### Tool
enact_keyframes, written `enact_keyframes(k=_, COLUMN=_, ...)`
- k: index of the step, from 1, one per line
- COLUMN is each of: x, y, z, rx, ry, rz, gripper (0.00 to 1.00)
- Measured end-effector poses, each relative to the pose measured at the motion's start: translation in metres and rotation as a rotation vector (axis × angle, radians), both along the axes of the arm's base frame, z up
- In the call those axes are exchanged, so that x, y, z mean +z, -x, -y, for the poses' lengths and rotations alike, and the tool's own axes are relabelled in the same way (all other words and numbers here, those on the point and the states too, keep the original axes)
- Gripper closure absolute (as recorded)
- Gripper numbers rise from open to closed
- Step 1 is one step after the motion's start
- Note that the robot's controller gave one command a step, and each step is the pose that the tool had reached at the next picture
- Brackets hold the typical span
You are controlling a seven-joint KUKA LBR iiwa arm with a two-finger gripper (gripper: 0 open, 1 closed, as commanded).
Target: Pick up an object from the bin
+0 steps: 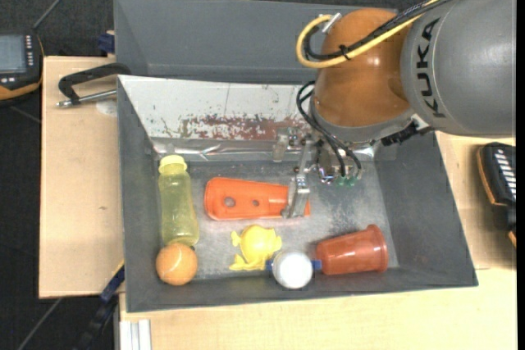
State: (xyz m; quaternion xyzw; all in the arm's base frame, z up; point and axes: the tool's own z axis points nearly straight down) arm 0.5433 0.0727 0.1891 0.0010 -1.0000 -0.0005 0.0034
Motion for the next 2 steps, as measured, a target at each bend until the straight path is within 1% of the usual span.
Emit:
enact_keyframes(k=1, x=0.005, y=-0.002, z=0.000, rx=-0.001, ry=-0.001, rz=0.009, gripper=0.00)
enact_keyframes(k=2, x=-0.025, y=0.006, z=0.002, rx=0.103, ry=-0.001, rz=0.011, gripper=0.00)
